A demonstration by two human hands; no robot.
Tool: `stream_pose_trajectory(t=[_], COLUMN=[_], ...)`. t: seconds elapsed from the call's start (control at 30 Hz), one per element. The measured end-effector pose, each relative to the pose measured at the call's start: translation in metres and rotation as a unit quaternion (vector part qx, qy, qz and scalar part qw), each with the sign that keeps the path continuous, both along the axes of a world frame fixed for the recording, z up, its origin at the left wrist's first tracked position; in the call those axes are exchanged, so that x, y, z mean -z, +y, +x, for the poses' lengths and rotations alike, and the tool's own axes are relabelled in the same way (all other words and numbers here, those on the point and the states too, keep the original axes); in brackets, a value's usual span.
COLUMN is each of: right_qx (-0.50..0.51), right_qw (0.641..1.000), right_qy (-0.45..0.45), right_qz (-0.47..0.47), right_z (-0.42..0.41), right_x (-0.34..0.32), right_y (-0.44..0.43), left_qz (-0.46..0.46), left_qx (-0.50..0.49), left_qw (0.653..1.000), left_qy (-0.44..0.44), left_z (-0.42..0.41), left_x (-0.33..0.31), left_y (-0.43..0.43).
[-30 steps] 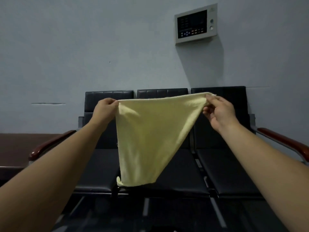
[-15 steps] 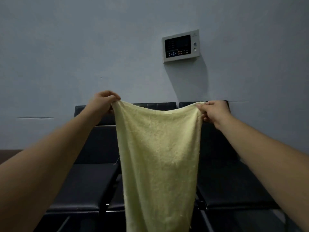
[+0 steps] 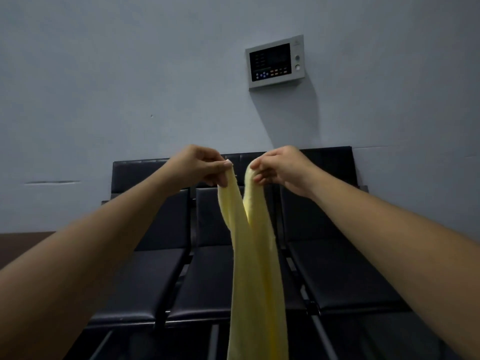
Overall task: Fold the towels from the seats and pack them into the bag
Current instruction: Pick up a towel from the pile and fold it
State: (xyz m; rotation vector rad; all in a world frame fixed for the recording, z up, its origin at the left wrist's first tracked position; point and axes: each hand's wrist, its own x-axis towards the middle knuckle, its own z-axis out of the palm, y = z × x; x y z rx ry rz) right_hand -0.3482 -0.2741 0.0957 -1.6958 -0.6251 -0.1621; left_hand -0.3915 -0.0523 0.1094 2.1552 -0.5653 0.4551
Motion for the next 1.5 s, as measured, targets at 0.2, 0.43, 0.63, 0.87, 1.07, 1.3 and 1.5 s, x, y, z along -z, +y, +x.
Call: stream_pose_trajectory(t=[0.2,0.43,0.63,0.87,1.07,1.3,1.5], right_qx=[-0.036,-0.037,0.027,0.061,0.010,-0.136,-0.243], right_qw=[0.990,0.998,0.991,0.995,0.990,0.978,0.944], right_qy=[-0.075,0.011,0.071,0.049,0.134,0.104,0.187], right_qz=[-0.118,0.044,0.109,0.064,0.040,0.122,0.122], right_z=[-0.012,-0.001,0.014,0.027,0.029,0.024,0.020], right_x=[0.008,0.010,0.010,0.024,0.035,0.062,0.080], right_y=[0.019,0.020,-0.012,-0.021,-0.024,0.002,0.025], left_qz=[0.090,0.070,-0.041,-0.153,-0.195,-0.221,-0.197], left_qx=[-0.066,-0.004,0.020,-0.022,-0.044,-0.028,-0.062], left_qw=[0.991,0.995,0.987,0.988,0.980,0.975,0.978], left_qy=[-0.076,0.077,0.156,0.010,0.003,0.017,0.011], left_z=[0.004,-0.002,0.012,0.016,0.022,0.036,0.043], left_x=[0.000,0.022,0.048,0.038,0.037,0.048,0.060], left_y=[-0.013,0.000,0.048,0.031,0.016,0.004,0.003])
